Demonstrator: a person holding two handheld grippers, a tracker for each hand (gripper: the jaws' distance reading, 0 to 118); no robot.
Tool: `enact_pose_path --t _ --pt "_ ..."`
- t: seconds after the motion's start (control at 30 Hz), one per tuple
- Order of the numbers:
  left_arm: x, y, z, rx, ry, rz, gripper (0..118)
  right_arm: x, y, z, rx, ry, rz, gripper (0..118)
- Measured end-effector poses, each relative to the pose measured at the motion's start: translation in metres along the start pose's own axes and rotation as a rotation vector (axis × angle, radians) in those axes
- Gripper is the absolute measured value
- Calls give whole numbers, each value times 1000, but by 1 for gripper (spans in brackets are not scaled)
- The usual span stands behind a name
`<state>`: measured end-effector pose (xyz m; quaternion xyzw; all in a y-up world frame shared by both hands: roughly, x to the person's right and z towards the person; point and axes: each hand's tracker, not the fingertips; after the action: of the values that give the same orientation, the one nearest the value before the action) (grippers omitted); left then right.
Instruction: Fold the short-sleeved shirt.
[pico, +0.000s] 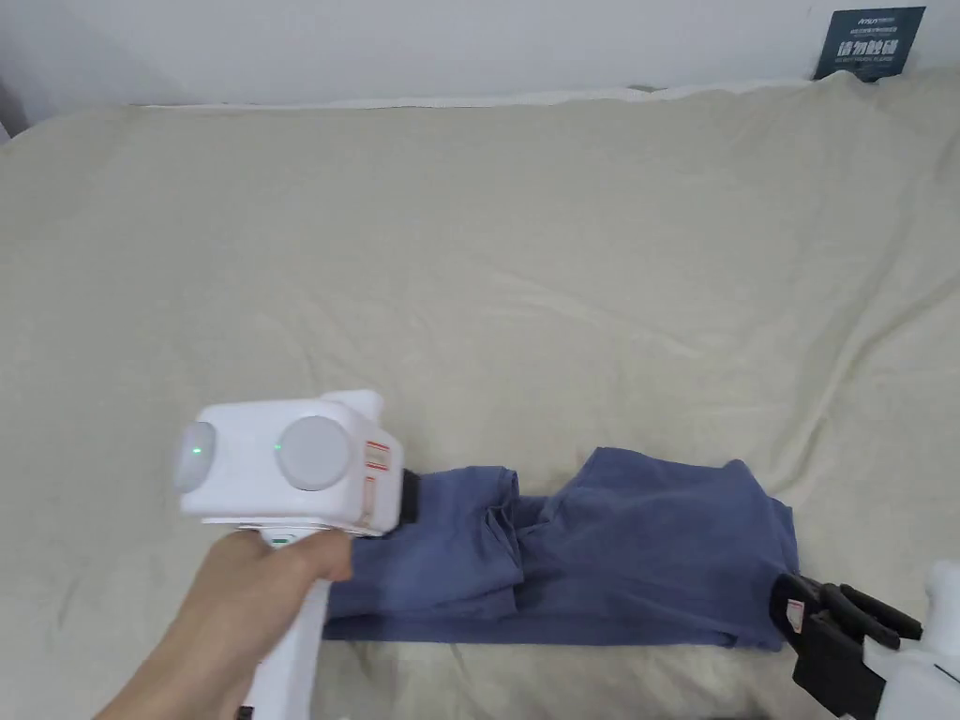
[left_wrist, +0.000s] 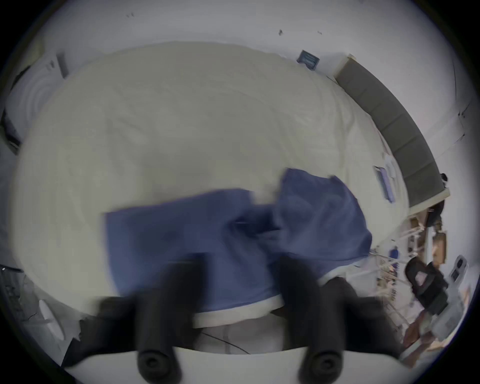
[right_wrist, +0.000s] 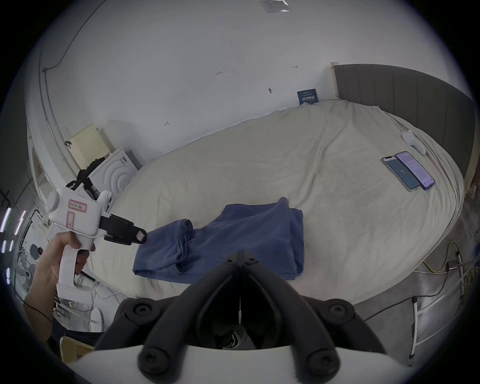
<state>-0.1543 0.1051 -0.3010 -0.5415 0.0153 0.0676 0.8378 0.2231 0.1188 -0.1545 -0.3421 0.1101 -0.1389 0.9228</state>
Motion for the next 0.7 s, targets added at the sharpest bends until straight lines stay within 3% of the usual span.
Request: enact_pose_path --t 0.17,0.27,0.4,0.5,0.57,0.6,0.67,0.7 --pt "-5 7 -44 -10 463 -159 0 -5 2 0 2 56 -21 1" --pt "40 -12 -71 -52 525 -265 0 -6 1 3 1 55 -14 1" --pt "136 -52 -104 -27 629 -525 0 3 0 8 1 52 -42 1" --pt "194 -82 -108 54 636 -651 0 9 0 15 -1 23 -51 1" --pt "220 -97 -94 102 527 -683 0 14 -1 19 1 14 -55 1" --pt "224 -99 -88 126 489 -681 0 15 0 19 -2 11 -55 1" --pt "219 -92 -72 109 235 -592 0 15 0 20 -8 -12 -51 1" --pt "206 -86 -63 110 192 -521 0 15 0 20 -4 -12 -48 1"
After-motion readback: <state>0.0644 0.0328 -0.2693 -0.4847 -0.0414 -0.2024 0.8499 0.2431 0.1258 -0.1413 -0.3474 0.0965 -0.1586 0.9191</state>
